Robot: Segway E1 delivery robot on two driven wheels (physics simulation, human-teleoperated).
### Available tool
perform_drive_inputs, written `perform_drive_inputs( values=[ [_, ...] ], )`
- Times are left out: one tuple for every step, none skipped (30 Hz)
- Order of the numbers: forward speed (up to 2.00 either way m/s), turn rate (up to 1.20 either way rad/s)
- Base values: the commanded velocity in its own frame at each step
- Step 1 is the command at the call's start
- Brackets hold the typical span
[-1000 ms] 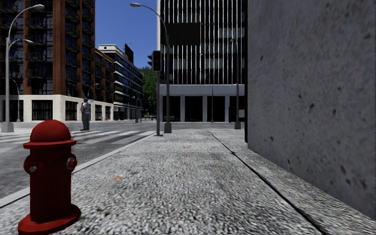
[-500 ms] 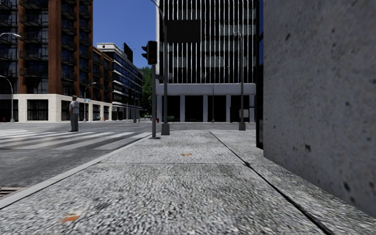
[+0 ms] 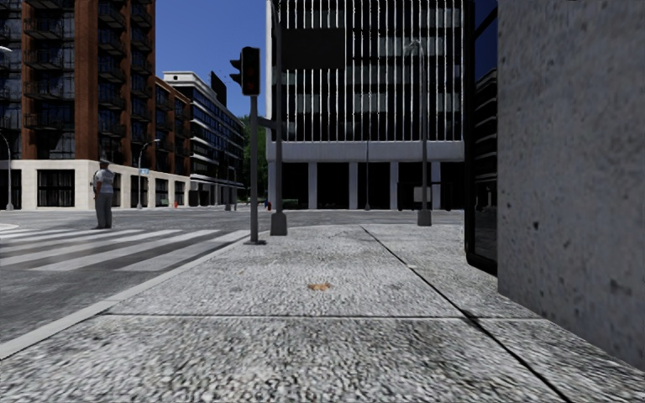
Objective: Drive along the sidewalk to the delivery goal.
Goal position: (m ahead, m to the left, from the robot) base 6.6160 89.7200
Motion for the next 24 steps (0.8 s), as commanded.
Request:
perform_drive_inputs(
  values=[
    [2.0,0.0],
    [2.0,0.0],
    [2.0,0.0],
    [2.0,0.0],
    [2.0,0.0],
    [2.0,0.0],
    [2.0,0.0],
    [2.0,0.0],
    [2.0,0.0],
    [2.0,0.0],
    [2.0,0.0],
    [2.0,0.0],
    [2.0,0.0],
    [2.0,0.0],
    [2.0,0.0],
    [2.0,0.0],
    [2.0,0.0],
    [2.0,0.0],
    [2.0,0.0],
    [2.0,0.0],
    [2.0,0.0],
    [2.0,0.0],
    [2.0,0.0],
    [2.0,0.0]
  ],
)
